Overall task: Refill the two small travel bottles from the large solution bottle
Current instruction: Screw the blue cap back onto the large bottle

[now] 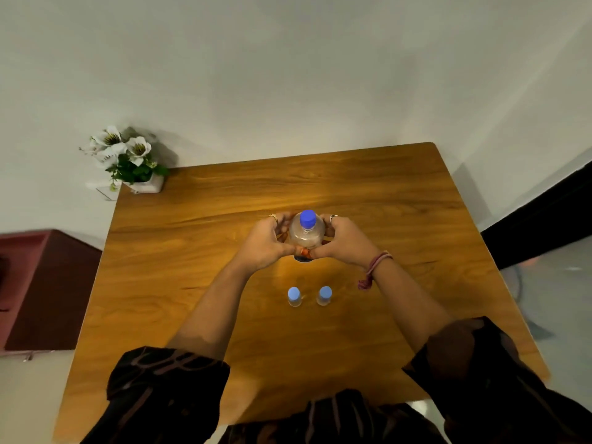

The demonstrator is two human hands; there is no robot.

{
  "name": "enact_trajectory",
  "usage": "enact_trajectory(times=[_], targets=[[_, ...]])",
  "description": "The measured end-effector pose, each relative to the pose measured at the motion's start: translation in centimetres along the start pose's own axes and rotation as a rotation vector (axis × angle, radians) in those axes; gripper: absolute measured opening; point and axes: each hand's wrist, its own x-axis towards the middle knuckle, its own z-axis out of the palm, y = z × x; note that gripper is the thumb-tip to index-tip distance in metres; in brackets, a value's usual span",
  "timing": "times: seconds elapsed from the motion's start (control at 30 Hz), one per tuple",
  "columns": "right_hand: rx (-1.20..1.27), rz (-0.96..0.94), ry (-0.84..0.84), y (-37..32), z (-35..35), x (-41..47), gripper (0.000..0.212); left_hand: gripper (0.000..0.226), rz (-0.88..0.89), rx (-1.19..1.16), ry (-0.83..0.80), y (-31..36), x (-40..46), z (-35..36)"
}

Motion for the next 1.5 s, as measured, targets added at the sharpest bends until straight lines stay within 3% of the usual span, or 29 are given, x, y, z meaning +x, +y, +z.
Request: enact_trajectory(times=[0.23, 0.63, 1.0, 1.5], targets=[[-0.048, 0.080, -0.062, 2.0, 0.9, 0.8, 0.057, 0.074, -0.106, -0.065, -0.026, -2.8, 0.4, 1.2], [-0.076, 0.124, -0.101, 3.3, 1.1, 1.2, 0.065, 0.080, -0.153, -0.065, -0.054, -3.9, 0.8, 1.5], [-0.078, 0.161, -0.120, 3.1, 1.3, 0.6, 0.089, 0.080, -0.154, -0.068, -0.069, -4.4, 0.4, 1.7], [0.014, 0.107, -0.019, 3.2, 0.9, -0.1, 0.065, 0.095, -0.105, -0.080, -0.080, -2.5, -1.6, 1.4]])
